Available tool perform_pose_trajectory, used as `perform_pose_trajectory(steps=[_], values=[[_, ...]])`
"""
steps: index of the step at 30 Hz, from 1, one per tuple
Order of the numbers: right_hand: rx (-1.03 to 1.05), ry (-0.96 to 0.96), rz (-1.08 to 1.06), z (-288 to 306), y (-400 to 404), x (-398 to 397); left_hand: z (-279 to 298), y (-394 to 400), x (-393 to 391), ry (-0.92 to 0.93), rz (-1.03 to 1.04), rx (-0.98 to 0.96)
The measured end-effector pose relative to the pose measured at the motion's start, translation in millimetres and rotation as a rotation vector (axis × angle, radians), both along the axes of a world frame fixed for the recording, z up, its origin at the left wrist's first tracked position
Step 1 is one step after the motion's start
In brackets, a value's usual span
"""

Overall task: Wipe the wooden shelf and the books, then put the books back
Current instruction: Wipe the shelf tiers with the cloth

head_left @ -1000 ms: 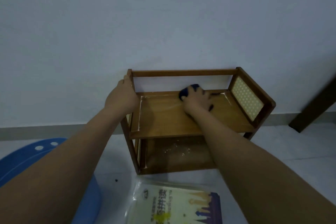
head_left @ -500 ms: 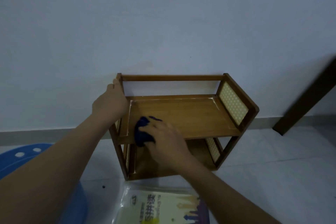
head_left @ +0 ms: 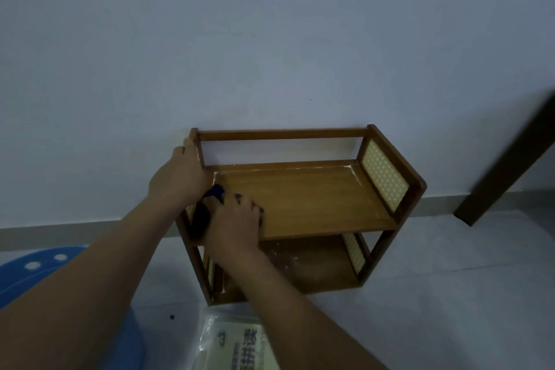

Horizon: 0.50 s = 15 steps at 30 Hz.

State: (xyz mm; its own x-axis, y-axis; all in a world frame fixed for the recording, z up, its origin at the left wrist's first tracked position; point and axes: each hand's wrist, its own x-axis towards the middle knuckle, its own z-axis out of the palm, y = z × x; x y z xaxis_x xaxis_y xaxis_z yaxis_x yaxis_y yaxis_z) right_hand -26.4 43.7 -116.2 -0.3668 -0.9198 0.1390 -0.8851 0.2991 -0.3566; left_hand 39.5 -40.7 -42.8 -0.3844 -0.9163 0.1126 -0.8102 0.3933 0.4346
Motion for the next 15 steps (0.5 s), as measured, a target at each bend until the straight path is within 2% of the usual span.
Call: perform_pose_trajectory(steps=[3,5,9,11,13,15], values=[[-0.108,0.016,0.119,-1,3,0,2,2,5,0.006,-0.023,0.013],[-0.134,0.065,0.093,-7,15,-30,5,3,5,0.005,-0.013,0.012],[-0.095,-0.08,-0.295,8,17,-114,6,5,3,0.007,-0.017,0.024],[-0.227,-0.151,-0.395,24,8,-134,4,1,3,-0.001,-0.004,0.017],[-0.408,-0.028,-0.3,41,-10,-128,1,-2,3,-0.038,0.015,0.001],[-0.503,0.157,-0.075,52,-36,-111,-2,-4,4,-0.045,0.01,-0.006]])
